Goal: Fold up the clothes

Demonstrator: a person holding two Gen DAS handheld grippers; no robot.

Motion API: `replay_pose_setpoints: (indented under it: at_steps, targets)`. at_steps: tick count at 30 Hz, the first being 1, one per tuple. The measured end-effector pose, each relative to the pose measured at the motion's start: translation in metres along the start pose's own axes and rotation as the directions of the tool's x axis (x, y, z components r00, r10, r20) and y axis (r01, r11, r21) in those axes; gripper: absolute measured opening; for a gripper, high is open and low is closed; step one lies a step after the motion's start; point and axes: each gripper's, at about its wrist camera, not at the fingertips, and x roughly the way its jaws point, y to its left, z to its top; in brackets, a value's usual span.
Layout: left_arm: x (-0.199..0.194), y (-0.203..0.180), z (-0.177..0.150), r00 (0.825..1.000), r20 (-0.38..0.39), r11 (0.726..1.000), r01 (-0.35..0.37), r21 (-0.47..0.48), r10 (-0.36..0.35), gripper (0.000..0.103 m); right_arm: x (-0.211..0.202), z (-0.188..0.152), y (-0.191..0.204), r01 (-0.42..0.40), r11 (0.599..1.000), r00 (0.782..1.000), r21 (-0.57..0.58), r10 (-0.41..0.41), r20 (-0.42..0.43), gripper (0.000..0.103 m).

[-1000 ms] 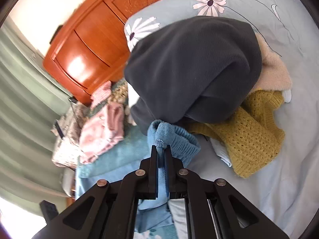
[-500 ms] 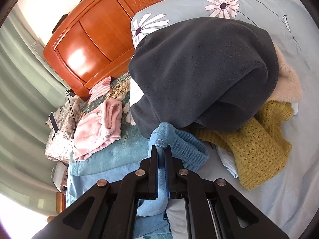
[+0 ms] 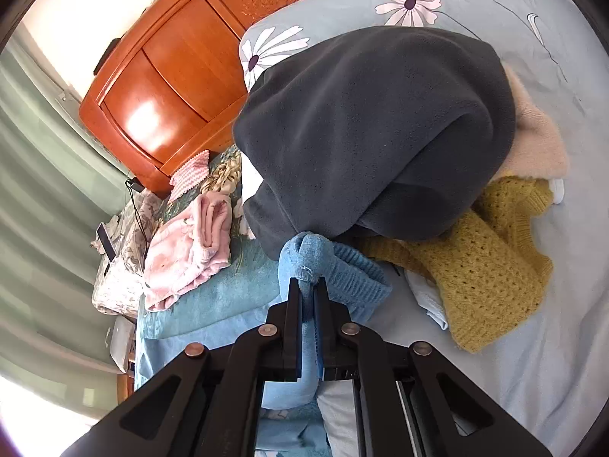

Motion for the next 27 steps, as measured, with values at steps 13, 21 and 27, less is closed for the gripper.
replay_pose_setpoints:
  at_steps: [13, 21, 27]
  targets:
    - [-0.167, 0.149, 0.03, 0.951, 0.297, 0.953, 0.013, -0.301, 0.081, 0.0, -0.039, -0.015, -0.021, 0.04, 0.999, 0.999, 0.005, -0.04, -0.001, 0.005]
    - [-0.106, 0.188, 0.031, 0.978, 0.1, 0.92, -0.134, -0.37, 0.182, 0.0, -0.016, -0.032, -0.068, 0.185, 0.98, 0.98, 0.069, -0.179, -0.092, 0.005]
    - [-0.073, 0.181, 0.019, 0.978, 0.073, 0.901, -0.151, -0.406, 0.197, 0.001, -0.003, -0.041, -0.089, 0.275, 0.958, 0.954, 0.078, -0.262, -0.144, 0.005]
